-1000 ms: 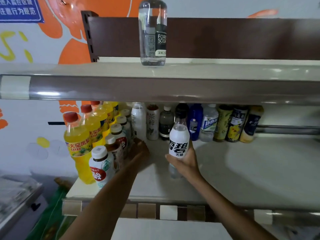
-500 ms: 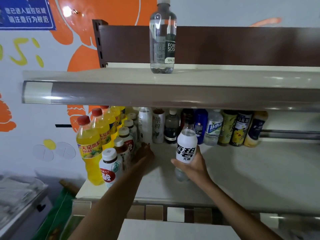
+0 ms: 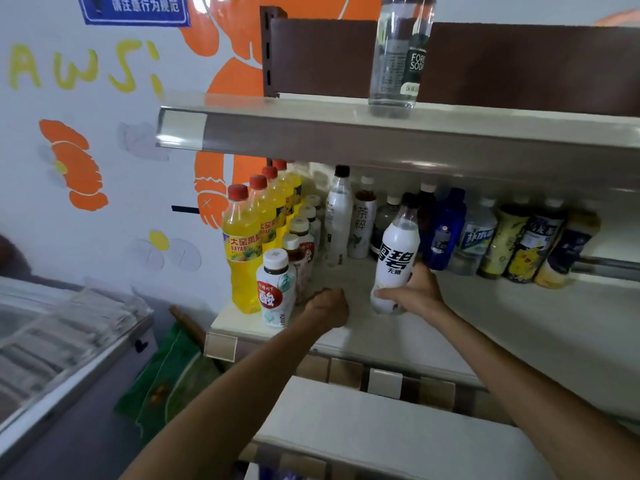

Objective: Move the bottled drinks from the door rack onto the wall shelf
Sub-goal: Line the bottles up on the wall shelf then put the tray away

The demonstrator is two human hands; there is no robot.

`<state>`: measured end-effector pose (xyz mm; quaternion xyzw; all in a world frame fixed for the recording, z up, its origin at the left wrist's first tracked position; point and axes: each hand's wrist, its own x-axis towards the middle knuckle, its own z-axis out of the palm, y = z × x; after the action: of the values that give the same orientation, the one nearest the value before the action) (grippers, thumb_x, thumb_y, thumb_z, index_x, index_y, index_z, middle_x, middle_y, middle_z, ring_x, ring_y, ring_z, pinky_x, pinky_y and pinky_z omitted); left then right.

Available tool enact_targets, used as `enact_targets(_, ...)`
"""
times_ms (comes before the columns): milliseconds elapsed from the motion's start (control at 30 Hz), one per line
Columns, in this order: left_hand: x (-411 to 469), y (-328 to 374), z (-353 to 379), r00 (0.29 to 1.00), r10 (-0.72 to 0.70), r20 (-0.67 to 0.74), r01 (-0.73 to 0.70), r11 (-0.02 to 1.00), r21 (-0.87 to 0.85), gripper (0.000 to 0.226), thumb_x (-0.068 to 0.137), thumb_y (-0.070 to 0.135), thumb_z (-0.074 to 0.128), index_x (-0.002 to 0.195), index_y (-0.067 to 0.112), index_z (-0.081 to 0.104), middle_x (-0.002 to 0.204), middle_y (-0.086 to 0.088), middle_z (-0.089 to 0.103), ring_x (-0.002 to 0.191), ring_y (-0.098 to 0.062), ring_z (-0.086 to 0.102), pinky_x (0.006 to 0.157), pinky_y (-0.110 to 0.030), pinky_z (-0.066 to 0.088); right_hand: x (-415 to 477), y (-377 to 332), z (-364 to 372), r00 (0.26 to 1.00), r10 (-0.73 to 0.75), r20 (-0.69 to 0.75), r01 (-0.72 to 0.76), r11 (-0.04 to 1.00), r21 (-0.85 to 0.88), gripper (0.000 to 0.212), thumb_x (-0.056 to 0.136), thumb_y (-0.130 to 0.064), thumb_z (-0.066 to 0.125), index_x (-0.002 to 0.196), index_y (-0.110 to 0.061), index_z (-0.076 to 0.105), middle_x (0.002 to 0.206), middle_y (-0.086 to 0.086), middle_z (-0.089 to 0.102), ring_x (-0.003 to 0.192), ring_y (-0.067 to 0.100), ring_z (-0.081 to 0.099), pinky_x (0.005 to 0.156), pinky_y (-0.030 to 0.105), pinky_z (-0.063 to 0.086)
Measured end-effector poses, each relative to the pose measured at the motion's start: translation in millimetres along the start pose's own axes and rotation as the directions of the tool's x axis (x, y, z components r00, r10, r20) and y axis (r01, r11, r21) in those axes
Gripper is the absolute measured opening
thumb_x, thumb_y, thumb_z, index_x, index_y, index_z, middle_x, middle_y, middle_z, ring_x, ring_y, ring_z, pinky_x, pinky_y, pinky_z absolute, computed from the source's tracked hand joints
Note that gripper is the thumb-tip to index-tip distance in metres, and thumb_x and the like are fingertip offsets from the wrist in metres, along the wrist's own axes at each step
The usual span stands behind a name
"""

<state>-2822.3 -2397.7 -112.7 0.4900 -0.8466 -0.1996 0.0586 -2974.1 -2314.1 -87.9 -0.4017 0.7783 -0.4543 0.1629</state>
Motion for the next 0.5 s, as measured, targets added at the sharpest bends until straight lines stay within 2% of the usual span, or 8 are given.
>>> enact_targets(67, -3, -3, 4, 0.998, 0.045, 0.037, -0.047, 0.997, 0.068, 0.028, 0.101, 0.023, 0.046, 0.12, 0.006, 0.056, 0.122, -0.014, 0.061, 0.111, -0.029, 0.059, 0.096, -0.037, 0.048, 14, -9, 17, 1.0, 0.014, -0.006, -0.014, 1.0, -0.008, 0.079, 0.053, -0.022, 0.094, 0.119, -0.015, 0.052, 0.12, 0.002, 0.062, 0.109, 0.024, 0.06, 0.064, 0.032, 0.054)
enact_targets(133, -1, -7, 8, 0.996, 0.088, 0.014, -0.089, 0.993, 0.082, 0.027, 0.102, 0.024, 0.043, 0.119, 0.007, 0.056, 0.122, -0.014, 0.06, 0.111, -0.029, 0.059, 0.097, -0.037, 0.048, 26, -17, 33, 1.0, 0.029, -0.009, -0.029, 0.999, -0.018, 0.081, 0.051, -0.022, 0.095, 0.12, -0.015, 0.051, 0.121, 0.004, 0.062, 0.109, 0.027, 0.059, 0.079, 0.043, 0.057)
enact_targets(200, -2, -7, 8, 0.995, 0.099, -0.01, -0.098, 0.992, 0.079, 0.028, 0.102, 0.024, 0.041, 0.119, 0.007, 0.055, 0.123, -0.014, 0.06, 0.113, -0.029, 0.058, 0.097, -0.037, 0.047, 37, -26, 48, 1.0, 0.025, -0.009, -0.025, 0.999, -0.038, 0.08, 0.054, -0.021, 0.093, 0.122, -0.013, 0.051, 0.123, 0.007, 0.061, 0.112, 0.028, 0.059, 0.085, 0.039, 0.054)
enact_targets(300, 5, -11, 9, 0.992, 0.123, -0.003, -0.123, 0.99, 0.068, 0.03, 0.102, 0.025, 0.039, 0.12, 0.007, 0.055, 0.124, -0.014, 0.06, 0.114, -0.03, 0.058, 0.098, -0.038, 0.047, 50, -37, 65, 1.0, 0.02, -0.015, -0.02, 1.0, -0.018, 0.078, 0.057, -0.018, 0.092, 0.124, -0.012, 0.051, 0.121, 0.007, 0.062, 0.111, 0.027, 0.059, 0.078, 0.031, 0.05)
enact_targets(500, 13, -15, 10, 0.99, 0.142, 0.003, -0.142, 0.989, 0.052, 0.03, 0.102, 0.026, 0.038, 0.12, 0.008, 0.054, 0.121, -0.014, 0.06, 0.111, -0.029, 0.059, 0.097, -0.039, 0.047, 66, -52, 96, 0.999, -0.017, -0.041, 0.015, 0.998, -0.057, 0.077, 0.058, -0.027, 0.093, 0.12, -0.013, 0.049, 0.121, 0.008, 0.061, 0.111, 0.031, 0.059, 0.084, 0.038, 0.053)
